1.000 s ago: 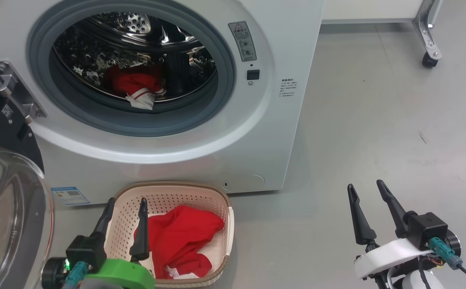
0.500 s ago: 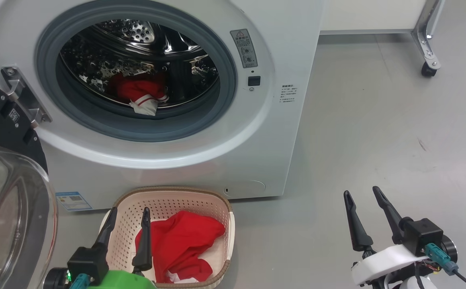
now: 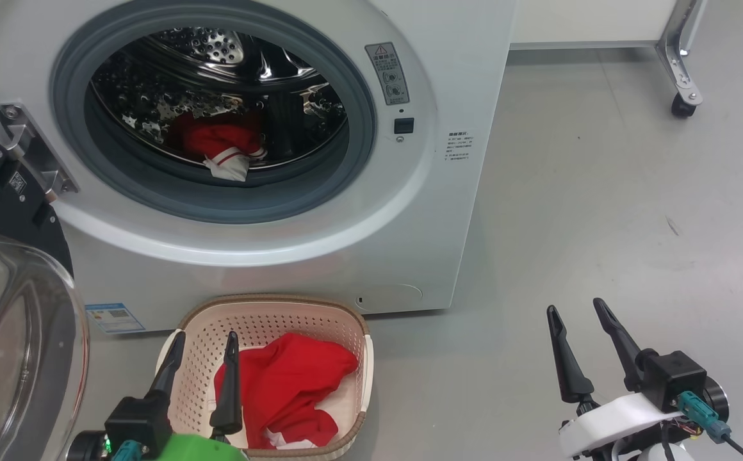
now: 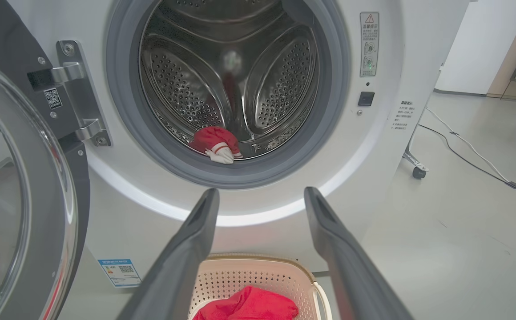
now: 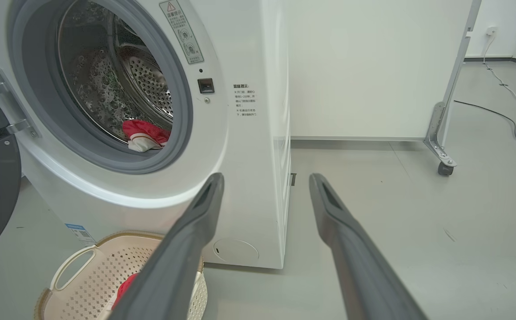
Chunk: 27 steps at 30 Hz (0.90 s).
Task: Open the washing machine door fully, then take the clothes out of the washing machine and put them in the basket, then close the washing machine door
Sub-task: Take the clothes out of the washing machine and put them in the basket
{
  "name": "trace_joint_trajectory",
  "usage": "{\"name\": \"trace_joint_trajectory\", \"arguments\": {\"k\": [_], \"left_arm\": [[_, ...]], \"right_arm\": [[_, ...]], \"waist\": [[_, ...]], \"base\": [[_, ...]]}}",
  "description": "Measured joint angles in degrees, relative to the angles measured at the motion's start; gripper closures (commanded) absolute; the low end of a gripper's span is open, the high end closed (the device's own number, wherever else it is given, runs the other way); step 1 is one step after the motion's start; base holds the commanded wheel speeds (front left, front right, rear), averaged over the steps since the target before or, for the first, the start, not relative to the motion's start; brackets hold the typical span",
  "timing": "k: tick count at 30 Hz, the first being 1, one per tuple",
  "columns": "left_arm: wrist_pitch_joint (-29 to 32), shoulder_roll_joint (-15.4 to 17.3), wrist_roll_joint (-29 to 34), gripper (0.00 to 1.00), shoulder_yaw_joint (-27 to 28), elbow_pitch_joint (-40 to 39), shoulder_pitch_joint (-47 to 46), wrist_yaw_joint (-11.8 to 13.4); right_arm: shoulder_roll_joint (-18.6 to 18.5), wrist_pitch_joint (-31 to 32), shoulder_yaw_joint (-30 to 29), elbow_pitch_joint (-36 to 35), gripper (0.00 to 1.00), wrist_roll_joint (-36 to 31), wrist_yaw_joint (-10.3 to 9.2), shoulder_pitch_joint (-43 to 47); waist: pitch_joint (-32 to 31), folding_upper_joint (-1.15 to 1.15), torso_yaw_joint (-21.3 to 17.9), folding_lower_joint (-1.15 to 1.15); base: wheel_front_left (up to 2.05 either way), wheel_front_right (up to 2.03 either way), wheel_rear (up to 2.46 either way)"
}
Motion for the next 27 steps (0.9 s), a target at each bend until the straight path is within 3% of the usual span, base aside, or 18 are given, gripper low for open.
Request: {"name": "trace_joint_trajectory", "arguments": {"k": [13,27], "left_arm": [[2.0,0.0,0.0,0.00,0.3,-1.7,-0.4,0.8],[5.7,0.3,0.7,0.00,0.0,0.1,-8.9,0.9]], "right_arm": [[0.0,0.0,1.2,-2.5,0.00,-0.2,0.05,-0.4],[0.0,0.0,2.5,-5.0,0.00,-0.5,0.26,-4.9]], "waist": [[4.6,0.00,-0.5,0.00],[13.4,0.00,-2.6,0.00]], "base": [[0.00,0.00,0.00],[0.00,0.00,0.00]]}}
